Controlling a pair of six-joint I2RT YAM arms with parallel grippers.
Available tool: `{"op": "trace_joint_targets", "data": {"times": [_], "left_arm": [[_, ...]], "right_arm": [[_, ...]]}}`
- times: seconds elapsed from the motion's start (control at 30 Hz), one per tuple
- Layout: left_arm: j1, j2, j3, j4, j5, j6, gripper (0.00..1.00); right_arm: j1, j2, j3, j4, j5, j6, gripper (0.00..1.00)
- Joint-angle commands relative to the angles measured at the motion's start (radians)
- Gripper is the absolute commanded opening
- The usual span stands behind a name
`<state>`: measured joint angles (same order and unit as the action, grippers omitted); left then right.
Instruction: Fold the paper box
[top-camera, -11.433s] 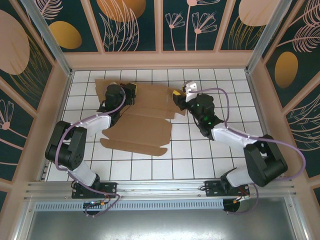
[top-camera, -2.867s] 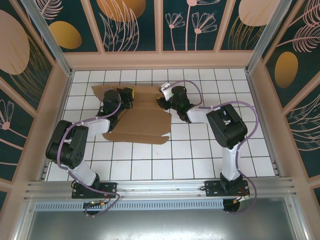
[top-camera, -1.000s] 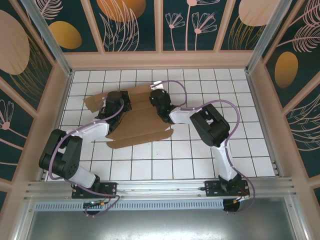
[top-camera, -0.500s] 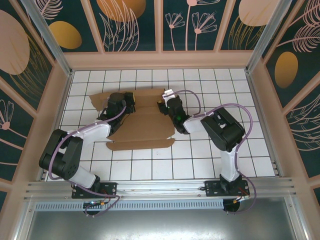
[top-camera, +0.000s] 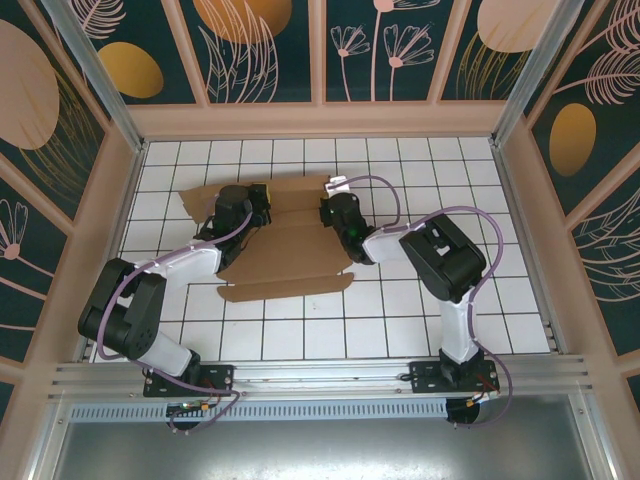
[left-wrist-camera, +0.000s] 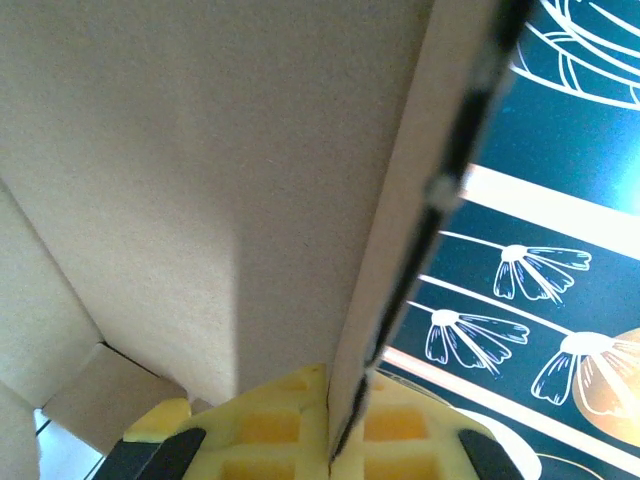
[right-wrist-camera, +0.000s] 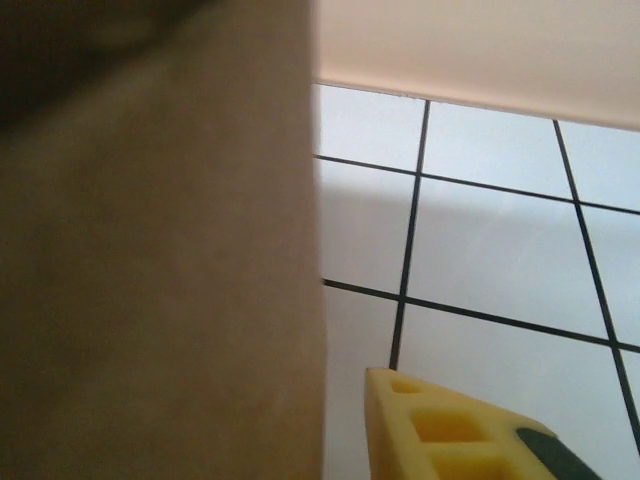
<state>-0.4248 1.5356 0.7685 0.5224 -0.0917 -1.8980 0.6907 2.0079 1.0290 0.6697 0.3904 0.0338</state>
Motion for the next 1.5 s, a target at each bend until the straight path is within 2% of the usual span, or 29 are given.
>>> {"op": "trace_joint_targets", "data": {"times": [0.0,0.17,0.3,0.43,0.6,0.67,0.77,0.93,1.0,1.17,1.37,1.47], "left_arm": [[-0.008,-0.008,-0.009,-0.083,0.036,-0.027,0.0],[-0.008,-0.01,-0.005,-0.051,0.054,0.005,0.13],[-0.008,-0.016,0.0,-0.063,0.051,0.031,0.17],[-0.008,0.0,0.004,-0.059,0.069,0.03,0.18],[-0.008,-0.005,0.005,-0.065,0.054,0.039,0.19],[-0.008,-0.005,0.014,-0.072,0.058,0.048,0.22],[-0.008,0.009,0.035,-0.04,0.098,0.095,0.42],[-0.008,0.006,0.063,-0.074,0.153,0.167,0.57],[-0.008,-0.028,0.048,-0.094,0.149,0.202,0.59],[-0.008,-0.146,0.017,-0.194,0.178,0.338,0.61],[-0.007,-0.209,0.087,-0.386,0.364,0.724,0.57],[-0.008,-0.266,0.066,-0.425,0.448,0.848,0.56]], "right_arm": [[-0.007,0.033,0.023,-0.048,0.059,-0.009,0.09],[-0.007,0.027,0.019,-0.054,0.088,-0.046,0.06],[-0.016,0.01,-0.005,-0.04,0.04,-0.072,0.12],[-0.022,-0.022,-0.042,-0.009,0.012,-0.131,0.37],[-0.05,-0.102,-0.136,0.077,-0.103,-0.161,0.54],[-0.066,-0.122,-0.148,0.073,-0.15,-0.155,0.57],[-0.076,-0.119,-0.144,0.077,-0.191,-0.16,0.54],[-0.079,-0.066,-0.054,-0.011,-0.127,-0.172,0.36],[-0.091,-0.064,-0.047,-0.026,-0.108,-0.175,0.3],[-0.126,-0.086,-0.062,-0.04,-0.147,-0.212,0.26],[-0.173,-0.125,-0.089,-0.064,-0.3,-0.199,0.24],[-0.177,-0.14,-0.111,-0.06,-0.354,-0.205,0.24]]}}
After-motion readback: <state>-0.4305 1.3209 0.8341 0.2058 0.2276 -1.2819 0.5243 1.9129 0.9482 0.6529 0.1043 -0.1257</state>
